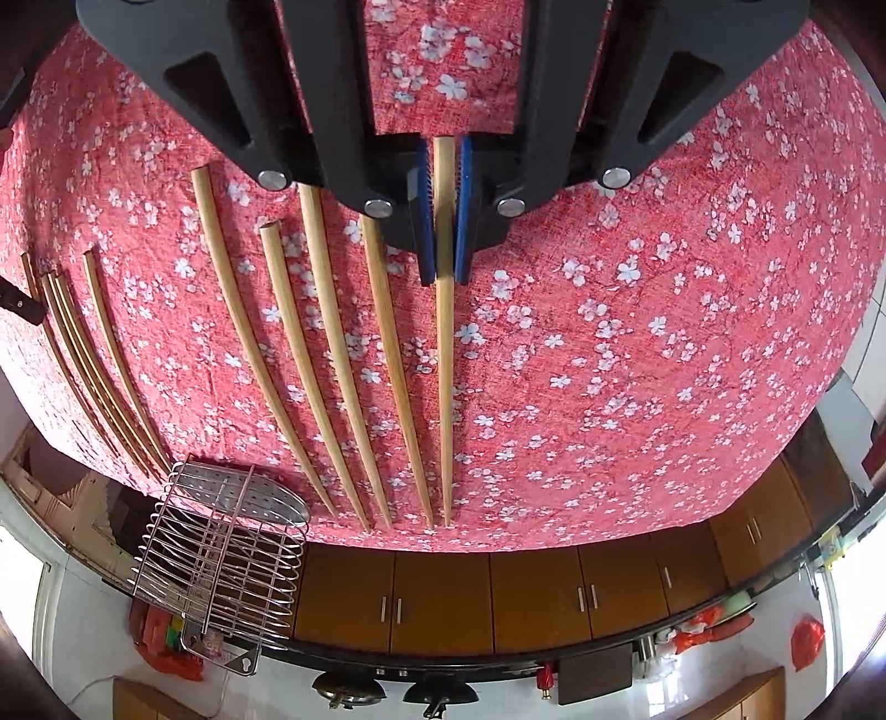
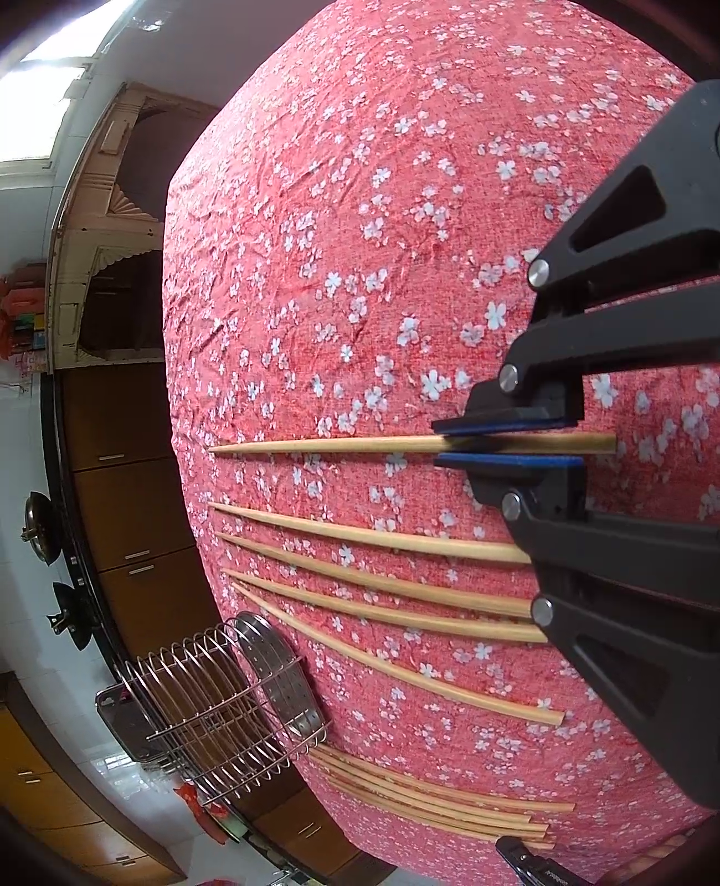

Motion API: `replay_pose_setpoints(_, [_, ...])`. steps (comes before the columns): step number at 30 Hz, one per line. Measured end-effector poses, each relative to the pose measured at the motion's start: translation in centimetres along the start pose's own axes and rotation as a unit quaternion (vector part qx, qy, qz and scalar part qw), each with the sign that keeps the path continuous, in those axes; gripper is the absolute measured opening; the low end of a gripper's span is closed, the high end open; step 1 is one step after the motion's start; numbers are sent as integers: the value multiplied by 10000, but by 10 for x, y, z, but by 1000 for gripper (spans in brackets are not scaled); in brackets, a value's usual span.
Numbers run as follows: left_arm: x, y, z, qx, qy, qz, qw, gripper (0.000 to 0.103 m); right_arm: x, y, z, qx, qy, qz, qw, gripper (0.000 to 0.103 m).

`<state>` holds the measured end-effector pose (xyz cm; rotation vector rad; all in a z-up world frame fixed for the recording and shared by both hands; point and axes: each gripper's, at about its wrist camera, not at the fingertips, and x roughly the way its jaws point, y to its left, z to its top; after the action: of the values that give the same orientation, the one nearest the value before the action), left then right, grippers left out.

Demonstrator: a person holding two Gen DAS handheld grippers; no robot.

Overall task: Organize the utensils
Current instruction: 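Lift the chopsticks upright with both tools and carry them toward the wire holder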

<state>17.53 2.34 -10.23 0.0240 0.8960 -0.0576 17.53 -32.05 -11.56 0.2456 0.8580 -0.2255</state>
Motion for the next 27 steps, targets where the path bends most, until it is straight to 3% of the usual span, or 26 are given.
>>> replay_pose_setpoints(6, [-10, 9, 1, -138, -98, -136, 9998, 7, -27, -4, -3, -89, -326, 39, 9994, 8])
replay_pose_setpoints(17, [-71, 37, 20, -415, -1179, -412, 9913, 7, -87, -5, 7, -216, -1113, -18, 9936, 8])
replay_pose_setpoints(27, [-96, 44, 36, -541, -1678, -338, 9837, 7, -112, 2, 16, -374, -1443, 22, 9888, 8])
